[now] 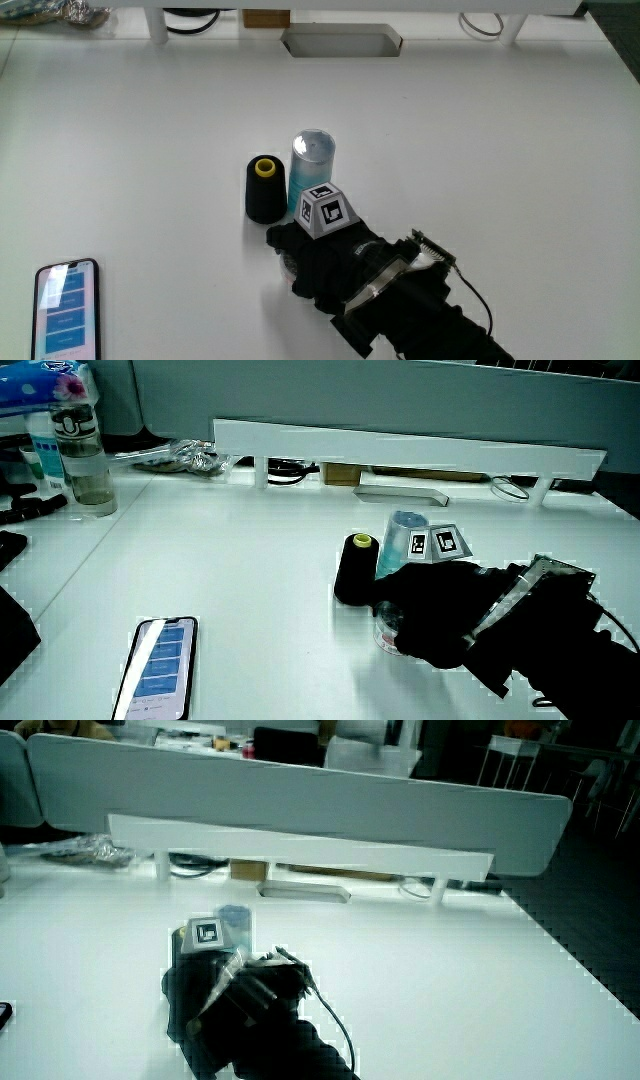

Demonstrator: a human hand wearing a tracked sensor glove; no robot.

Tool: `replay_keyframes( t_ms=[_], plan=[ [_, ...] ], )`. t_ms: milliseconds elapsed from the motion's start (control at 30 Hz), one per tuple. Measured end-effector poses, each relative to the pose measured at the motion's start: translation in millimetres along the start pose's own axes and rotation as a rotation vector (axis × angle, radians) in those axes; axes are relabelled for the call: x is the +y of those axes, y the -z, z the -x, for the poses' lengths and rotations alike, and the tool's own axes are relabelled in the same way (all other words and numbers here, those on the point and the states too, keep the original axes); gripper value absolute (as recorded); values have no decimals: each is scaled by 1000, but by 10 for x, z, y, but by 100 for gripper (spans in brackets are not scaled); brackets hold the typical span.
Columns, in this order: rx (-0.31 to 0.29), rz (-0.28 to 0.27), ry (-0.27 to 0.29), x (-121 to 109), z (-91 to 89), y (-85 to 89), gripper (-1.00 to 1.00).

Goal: Pick paper clip

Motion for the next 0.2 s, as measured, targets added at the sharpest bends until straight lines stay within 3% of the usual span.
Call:
replay_keyframes(
  t_ms=[133, 167, 200],
  plan=[
    [33, -8, -21, -81, -132, -69, 100],
    [38, 30, -5, -65, -198, -58, 100],
    [48, 22, -19, -88, -247, -73, 100]
  ],
)
